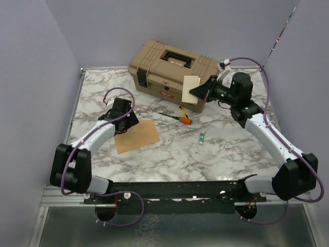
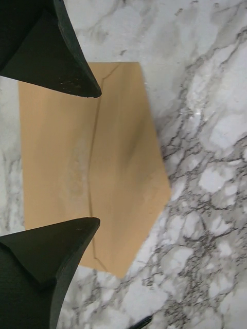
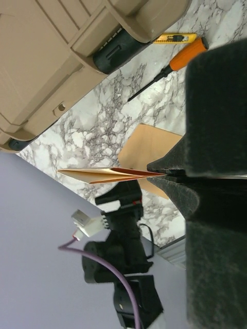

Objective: Place the letter into the envelope and seal it

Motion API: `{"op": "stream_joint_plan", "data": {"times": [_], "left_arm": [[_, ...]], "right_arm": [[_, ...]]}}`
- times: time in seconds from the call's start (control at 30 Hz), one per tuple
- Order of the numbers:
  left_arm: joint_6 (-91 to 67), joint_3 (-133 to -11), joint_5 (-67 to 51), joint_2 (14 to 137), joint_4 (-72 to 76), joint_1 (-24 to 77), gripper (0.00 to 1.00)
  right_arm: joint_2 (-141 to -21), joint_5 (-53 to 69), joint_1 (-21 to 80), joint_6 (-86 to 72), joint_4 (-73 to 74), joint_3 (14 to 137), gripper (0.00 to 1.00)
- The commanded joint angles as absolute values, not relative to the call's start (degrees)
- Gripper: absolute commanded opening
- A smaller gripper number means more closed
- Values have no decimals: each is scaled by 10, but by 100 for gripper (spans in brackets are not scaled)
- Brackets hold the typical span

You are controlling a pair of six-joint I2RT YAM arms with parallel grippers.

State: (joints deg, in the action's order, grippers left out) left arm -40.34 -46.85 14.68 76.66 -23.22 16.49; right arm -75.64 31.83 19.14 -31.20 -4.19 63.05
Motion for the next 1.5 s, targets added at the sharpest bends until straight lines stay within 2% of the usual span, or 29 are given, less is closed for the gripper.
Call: {"op": "stream_joint_plan", "data": {"times": [0.0,0.2,0.37,0.53,0.73,1.0,1.13,1.27,1.37,1.47], "left_arm": [[-364,-544,153,873,-168,139,99],[-316,-628,156,1007,-165,139,99],[-281,-659,103,1049,-165,147,96],[-251,-658,47,1044,-166,181,83],[-250,-626,0,1023,-168,234,77],[-253,-570,-57,975,-161,311,77],[-282,-527,-133,940,-128,327,76],[-327,-521,-132,886,-110,329,78],[-385,-536,-55,838,-119,327,89],[-450,-532,45,789,-152,327,95]], "right_arm": [[-732,316,195,-288,-13,629,1],[-705,300,195,-270,19,618,1],[-694,292,195,-255,38,615,1],[-689,278,195,-238,56,617,1],[-692,273,195,-232,76,616,1],[-689,301,195,-242,84,596,1],[-689,329,195,-252,93,588,1],[-688,361,195,-264,96,575,1],[-690,375,195,-256,108,571,1],[-694,395,197,-250,106,560,1]]}}
